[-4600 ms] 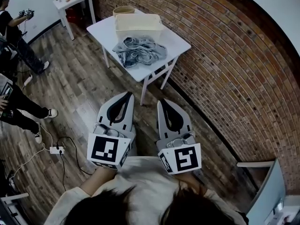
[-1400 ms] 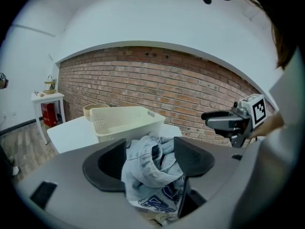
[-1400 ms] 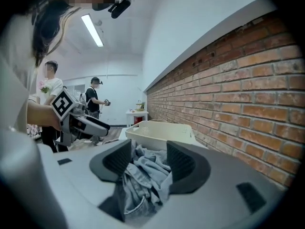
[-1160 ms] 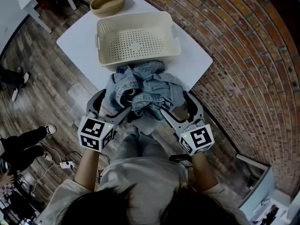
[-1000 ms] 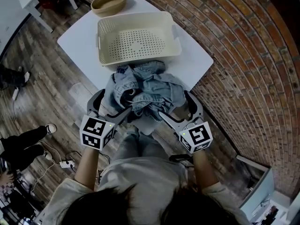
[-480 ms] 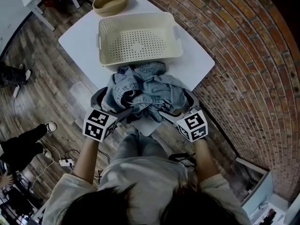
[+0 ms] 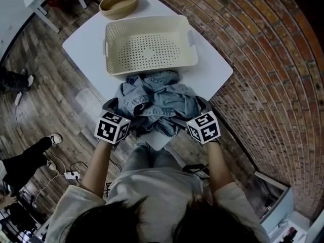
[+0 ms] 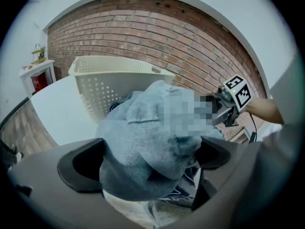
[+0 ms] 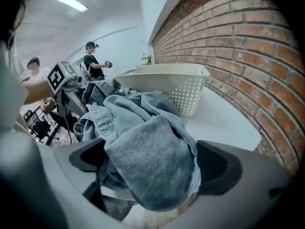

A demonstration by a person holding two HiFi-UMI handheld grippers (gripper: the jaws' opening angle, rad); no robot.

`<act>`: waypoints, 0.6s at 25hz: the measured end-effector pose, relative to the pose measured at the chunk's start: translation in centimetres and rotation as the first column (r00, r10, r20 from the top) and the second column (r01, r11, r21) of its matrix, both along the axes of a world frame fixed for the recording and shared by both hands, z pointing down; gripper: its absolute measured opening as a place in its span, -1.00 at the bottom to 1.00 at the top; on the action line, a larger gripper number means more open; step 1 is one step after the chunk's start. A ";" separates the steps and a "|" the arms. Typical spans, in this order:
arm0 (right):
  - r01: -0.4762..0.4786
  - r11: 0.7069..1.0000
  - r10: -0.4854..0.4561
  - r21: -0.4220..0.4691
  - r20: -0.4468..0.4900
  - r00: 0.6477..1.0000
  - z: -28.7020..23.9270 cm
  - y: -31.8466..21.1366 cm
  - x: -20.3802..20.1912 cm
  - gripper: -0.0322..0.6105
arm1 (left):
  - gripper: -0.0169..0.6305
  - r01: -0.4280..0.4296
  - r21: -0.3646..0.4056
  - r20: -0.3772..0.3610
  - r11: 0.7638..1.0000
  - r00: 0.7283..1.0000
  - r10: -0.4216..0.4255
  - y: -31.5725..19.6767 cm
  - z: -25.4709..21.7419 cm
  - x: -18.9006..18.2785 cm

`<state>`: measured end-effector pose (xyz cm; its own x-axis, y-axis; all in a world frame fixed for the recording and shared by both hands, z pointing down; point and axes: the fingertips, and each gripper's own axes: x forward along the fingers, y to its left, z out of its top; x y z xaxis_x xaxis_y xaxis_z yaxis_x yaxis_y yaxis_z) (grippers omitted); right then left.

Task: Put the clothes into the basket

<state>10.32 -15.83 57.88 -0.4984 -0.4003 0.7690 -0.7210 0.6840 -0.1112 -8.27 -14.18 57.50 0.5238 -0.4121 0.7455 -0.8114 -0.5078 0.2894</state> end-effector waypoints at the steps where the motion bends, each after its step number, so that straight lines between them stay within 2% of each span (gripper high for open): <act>1: 0.000 1.000 0.001 -0.028 0.004 1.000 0.4 0.0 -0.1 0.90 | 0.87 0.001 -0.017 -0.003 1.000 1.000 -0.001 -0.1 0.4 0.0; 6: 0.035 0.984 -0.028 -0.174 0.044 0.999 2.4 0.2 -0.7 0.90 | 0.87 -0.039 -0.105 -0.037 0.994 0.999 0.035 -0.1 2.1 0.6; 11: 0.105 0.939 -0.077 -0.329 0.097 0.992 4.4 0.8 -1.9 0.90 | 0.87 -0.090 -0.190 -0.100 0.978 0.992 0.072 -0.1 3.5 1.3; 15: 0.154 0.916 -0.107 -0.370 0.145 0.984 4.9 0.7 -2.5 0.90 | 0.87 -0.136 -0.227 -0.189 0.964 0.978 0.093 -0.5 4.2 2.1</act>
<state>7.84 -15.15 62.80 -0.6238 -0.0167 0.7814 -0.5936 0.6606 -0.4597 -6.13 -14.72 61.73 0.6879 -0.1638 0.7071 -0.6778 -0.4936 0.5450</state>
